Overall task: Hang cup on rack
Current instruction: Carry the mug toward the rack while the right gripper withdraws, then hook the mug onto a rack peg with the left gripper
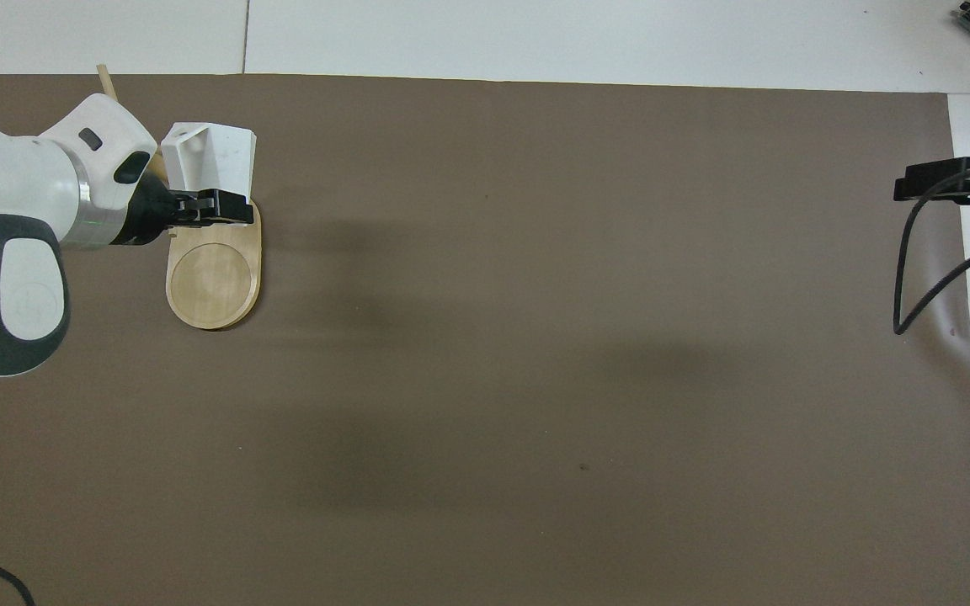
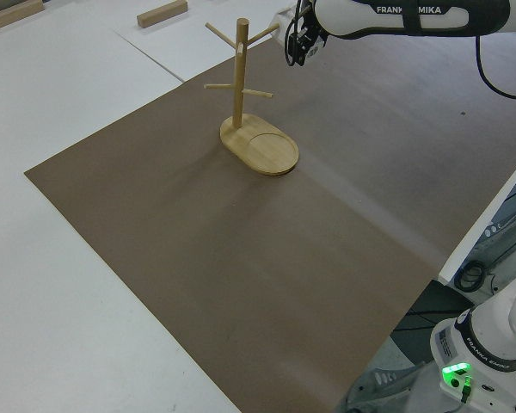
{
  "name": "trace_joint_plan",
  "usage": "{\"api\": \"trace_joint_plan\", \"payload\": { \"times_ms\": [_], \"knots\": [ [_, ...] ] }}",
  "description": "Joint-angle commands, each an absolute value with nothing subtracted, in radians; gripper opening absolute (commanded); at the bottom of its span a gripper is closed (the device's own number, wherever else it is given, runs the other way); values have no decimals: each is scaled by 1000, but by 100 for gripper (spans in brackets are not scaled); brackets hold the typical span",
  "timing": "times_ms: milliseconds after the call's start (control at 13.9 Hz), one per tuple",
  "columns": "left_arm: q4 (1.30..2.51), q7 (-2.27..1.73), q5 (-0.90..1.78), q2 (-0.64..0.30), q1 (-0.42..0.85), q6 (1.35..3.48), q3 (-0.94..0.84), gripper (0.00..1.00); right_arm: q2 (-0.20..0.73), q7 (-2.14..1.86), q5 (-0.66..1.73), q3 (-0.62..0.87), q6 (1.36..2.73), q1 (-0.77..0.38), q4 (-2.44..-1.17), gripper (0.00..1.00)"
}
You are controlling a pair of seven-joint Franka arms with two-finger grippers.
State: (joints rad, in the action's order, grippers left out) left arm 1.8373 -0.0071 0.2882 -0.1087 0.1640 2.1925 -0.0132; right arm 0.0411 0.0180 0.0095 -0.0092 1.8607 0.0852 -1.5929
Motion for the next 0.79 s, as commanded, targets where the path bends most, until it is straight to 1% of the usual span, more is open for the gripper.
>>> {"api": "trace_joint_plan", "payload": {
  "times_ms": [0, 216, 720],
  "knots": [
    [1804, -25, 278, -144, 158, 2218, -21, 0, 23, 11, -11, -26, 1794, 84, -1598, 100],
    [1799, -25, 293, -147, 152, 2223, -20, 0, 15, 9, -12, -28, 1727, 84, -1603, 100],
    [1801, -31, 333, -150, 114, 2221, -20, 0, 8, -20, -3, -28, 1664, 84, -1605, 100]
  ]
}}
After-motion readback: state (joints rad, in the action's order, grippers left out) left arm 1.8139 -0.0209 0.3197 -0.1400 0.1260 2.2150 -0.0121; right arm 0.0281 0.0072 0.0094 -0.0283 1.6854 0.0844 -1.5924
